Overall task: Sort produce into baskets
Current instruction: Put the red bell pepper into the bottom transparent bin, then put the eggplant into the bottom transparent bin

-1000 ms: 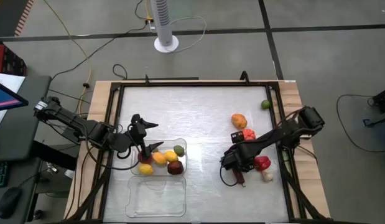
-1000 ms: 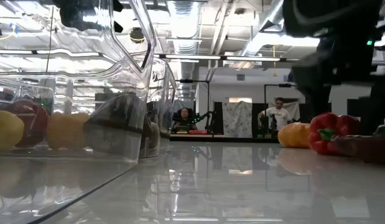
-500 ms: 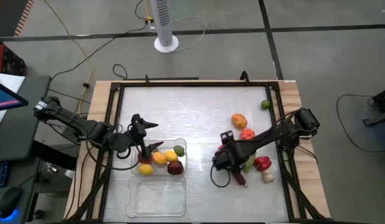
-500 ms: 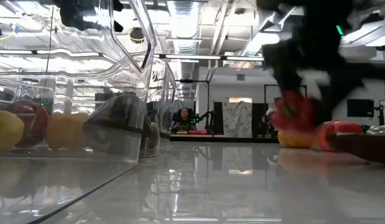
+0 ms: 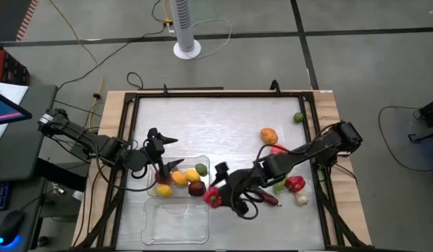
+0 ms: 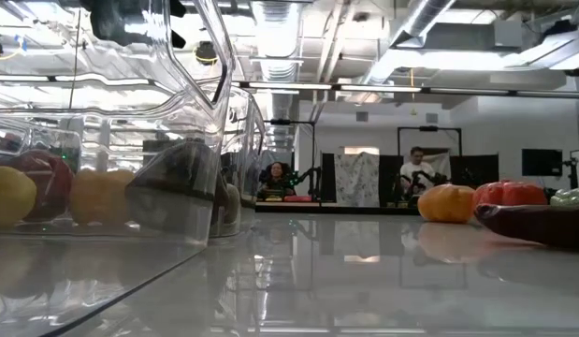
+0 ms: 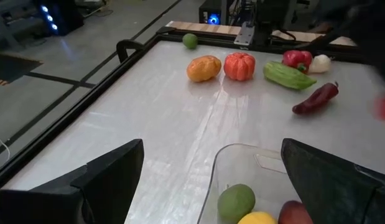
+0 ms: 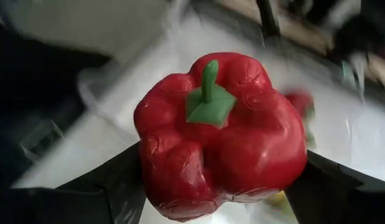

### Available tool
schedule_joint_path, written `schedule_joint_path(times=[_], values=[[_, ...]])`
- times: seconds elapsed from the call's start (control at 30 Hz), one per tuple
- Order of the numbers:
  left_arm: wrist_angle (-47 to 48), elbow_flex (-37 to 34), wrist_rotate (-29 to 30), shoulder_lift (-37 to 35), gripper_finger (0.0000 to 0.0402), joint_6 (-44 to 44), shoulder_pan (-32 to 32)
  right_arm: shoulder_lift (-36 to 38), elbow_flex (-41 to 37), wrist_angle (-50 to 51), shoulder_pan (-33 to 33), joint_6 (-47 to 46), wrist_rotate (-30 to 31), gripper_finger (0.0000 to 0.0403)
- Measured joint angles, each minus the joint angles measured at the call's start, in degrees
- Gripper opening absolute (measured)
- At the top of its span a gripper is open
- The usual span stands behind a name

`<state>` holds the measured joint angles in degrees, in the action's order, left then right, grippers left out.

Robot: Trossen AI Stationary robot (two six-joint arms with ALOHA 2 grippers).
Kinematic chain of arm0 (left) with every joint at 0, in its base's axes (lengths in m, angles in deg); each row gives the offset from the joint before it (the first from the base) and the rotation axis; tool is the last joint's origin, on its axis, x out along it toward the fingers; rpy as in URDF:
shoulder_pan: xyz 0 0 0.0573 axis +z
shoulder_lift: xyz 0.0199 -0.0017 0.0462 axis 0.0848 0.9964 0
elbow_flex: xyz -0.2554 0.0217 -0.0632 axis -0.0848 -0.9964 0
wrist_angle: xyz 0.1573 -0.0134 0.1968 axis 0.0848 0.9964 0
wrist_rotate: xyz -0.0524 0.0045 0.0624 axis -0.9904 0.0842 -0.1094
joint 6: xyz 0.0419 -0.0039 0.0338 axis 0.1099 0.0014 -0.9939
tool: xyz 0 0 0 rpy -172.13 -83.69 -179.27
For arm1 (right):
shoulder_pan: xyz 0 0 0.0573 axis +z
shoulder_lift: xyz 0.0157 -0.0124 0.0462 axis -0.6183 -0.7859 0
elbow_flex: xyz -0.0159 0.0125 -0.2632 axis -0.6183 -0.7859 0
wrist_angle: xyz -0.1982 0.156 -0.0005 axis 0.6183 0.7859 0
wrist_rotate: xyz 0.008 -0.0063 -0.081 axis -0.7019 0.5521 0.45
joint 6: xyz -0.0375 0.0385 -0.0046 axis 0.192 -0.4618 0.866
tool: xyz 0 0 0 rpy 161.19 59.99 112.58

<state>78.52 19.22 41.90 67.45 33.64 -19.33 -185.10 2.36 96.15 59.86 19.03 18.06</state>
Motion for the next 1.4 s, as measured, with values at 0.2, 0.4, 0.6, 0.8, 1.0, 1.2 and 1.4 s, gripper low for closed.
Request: schedule_joint_path(times=[0.2,0.4,0.6,0.8,1.0,1.2,1.4], values=[[-0.09,0.00,0.03,0.00,0.0368,0.07,-0.02,-5.47,0.00,-14.75,-0.48,2.00,-7.74,0.0344],[0.05,0.00,0.05,0.00,0.0368,0.40,-0.02,-12.31,3.88,-14.36,-0.88,1.90,-14.44,0.0354],[0.20,0.00,-0.03,0.00,0.0368,0.42,-0.01,-14.24,10.33,-4.61,-0.82,1.40,-15.87,0.0395],[0.40,0.00,-0.39,0.00,0.0368,1.09,0.01,-10.00,12.33,13.48,-0.32,-1.71,-4.85,0.0373],[0.60,0.00,-0.95,-0.02,0.0368,0.85,0.01,-4.65,3.21,30.76,2.28,-21.61,4.38,0.0351],[0.62,0.00,-0.97,-0.02,0.0368,1.95,-0.01,0.05,-13.27,31.07,4.79,-37.76,3.72,0.0337],[0.25,0.00,-0.97,-0.02,0.0368,2.05,0.00,2.67,-21.32,26.37,5.16,-44.53,3.48,0.0333]])
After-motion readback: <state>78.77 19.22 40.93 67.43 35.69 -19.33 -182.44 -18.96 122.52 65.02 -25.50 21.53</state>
